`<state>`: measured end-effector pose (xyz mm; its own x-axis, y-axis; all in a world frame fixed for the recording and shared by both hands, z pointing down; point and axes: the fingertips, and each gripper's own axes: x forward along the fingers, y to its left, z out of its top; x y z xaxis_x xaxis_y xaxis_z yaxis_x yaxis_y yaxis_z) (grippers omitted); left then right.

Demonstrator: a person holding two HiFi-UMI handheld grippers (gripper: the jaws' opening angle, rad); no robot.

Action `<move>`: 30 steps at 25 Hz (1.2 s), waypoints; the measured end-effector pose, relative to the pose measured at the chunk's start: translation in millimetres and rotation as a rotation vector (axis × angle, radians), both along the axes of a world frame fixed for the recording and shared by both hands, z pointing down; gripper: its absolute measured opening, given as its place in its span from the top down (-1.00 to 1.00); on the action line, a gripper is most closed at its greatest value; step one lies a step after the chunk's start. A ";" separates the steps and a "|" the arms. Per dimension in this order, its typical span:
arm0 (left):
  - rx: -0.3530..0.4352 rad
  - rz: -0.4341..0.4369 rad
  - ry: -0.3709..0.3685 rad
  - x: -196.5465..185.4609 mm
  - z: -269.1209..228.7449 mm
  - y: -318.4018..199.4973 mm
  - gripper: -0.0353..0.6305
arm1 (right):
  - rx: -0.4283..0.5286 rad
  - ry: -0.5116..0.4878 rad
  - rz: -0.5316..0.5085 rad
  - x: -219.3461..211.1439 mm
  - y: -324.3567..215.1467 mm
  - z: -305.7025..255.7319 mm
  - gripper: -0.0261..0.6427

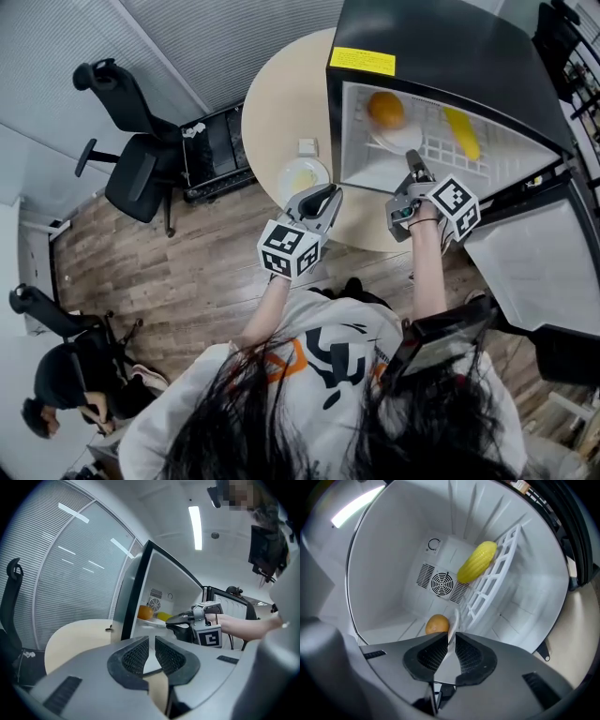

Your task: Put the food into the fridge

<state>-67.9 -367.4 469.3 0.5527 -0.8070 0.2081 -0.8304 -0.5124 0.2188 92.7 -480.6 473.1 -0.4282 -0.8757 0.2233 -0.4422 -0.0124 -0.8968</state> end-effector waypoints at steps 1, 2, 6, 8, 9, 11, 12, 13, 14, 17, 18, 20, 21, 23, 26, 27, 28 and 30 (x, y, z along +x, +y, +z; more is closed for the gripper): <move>0.002 -0.001 0.000 -1.0 -1.1 0.4 0.75 | 0.006 0.012 -0.001 -0.1 0.7 -1.6 0.78; 0.003 -0.001 0.001 -2.3 -1.9 1.5 0.75 | 0.012 0.025 -0.002 -0.1 2.6 -2.8 0.78; 0.003 0.003 0.001 -5.3 -3.3 6.3 0.75 | 0.031 0.101 0.003 6.9 13.7 -5.4 0.73; 0.008 0.008 0.003 -5.6 -5.3 8.3 0.75 | 0.042 0.136 0.011 11.4 19.1 -8.1 0.73; 0.010 0.011 0.005 -5.8 -6.0 10.0 0.75 | 0.048 0.151 0.014 13.0 22.6 -9.6 0.73; 0.011 0.019 0.008 -5.6 -6.8 14.2 0.75 | 0.057 0.179 0.016 14.6 31.4 -12.4 0.73; 0.011 0.024 0.009 -5.4 -7.1 16.6 0.75 | 0.062 0.194 0.015 14.6 36.4 -13.8 0.73; 0.011 0.030 0.010 -5.2 -7.5 19.1 0.75 | 0.067 0.209 0.013 14.0 41.6 -15.0 0.73; 0.012 0.036 0.011 -5.1 -8.0 21.7 0.75 | 0.071 0.225 0.011 12.9 46.9 -15.9 0.73; 0.013 0.055 0.013 -4.6 -9.1 31.1 0.75 | 0.074 0.265 0.005 8.6 64.1 -14.9 0.73; 0.013 0.062 0.013 -4.3 -8.8 34.9 0.75 | 0.071 0.273 0.004 7.0 70.3 -13.3 0.73; 0.010 0.078 0.013 -3.2 -7.4 43.5 0.75 | 0.066 0.283 0.000 3.3 83.8 -9.4 0.73; 0.008 0.085 0.012 -2.9 -6.6 48.2 0.75 | 0.064 0.285 -0.004 0.9 90.8 -7.4 0.73; 0.006 0.098 0.012 -3.5 -5.2 58.1 0.75 | 0.060 0.287 -0.011 -4.4 104.8 -3.4 0.73; -0.002 0.115 0.019 -6.2 -2.2 74.9 0.75 | 0.045 0.295 -0.013 -11.0 128.6 3.0 0.73; -0.006 0.118 0.022 -7.6 -0.6 80.8 0.75 | 0.041 0.300 -0.016 -13.3 137.1 5.2 0.73; -0.010 0.120 0.026 -9.0 1.1 86.7 0.75 | 0.038 0.306 -0.020 -15.7 145.3 7.4 0.73; -0.018 0.123 0.032 -10.5 5.5 98.0 0.75 | 0.034 0.318 -0.030 -19.4 160.6 12.2 0.73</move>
<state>-78.3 -269.4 474.8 0.6539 -0.7291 0.2021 -0.7539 -0.6057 0.2543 73.4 -320.0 485.2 -0.3669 -0.8730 0.3212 -0.7000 0.0318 -0.7134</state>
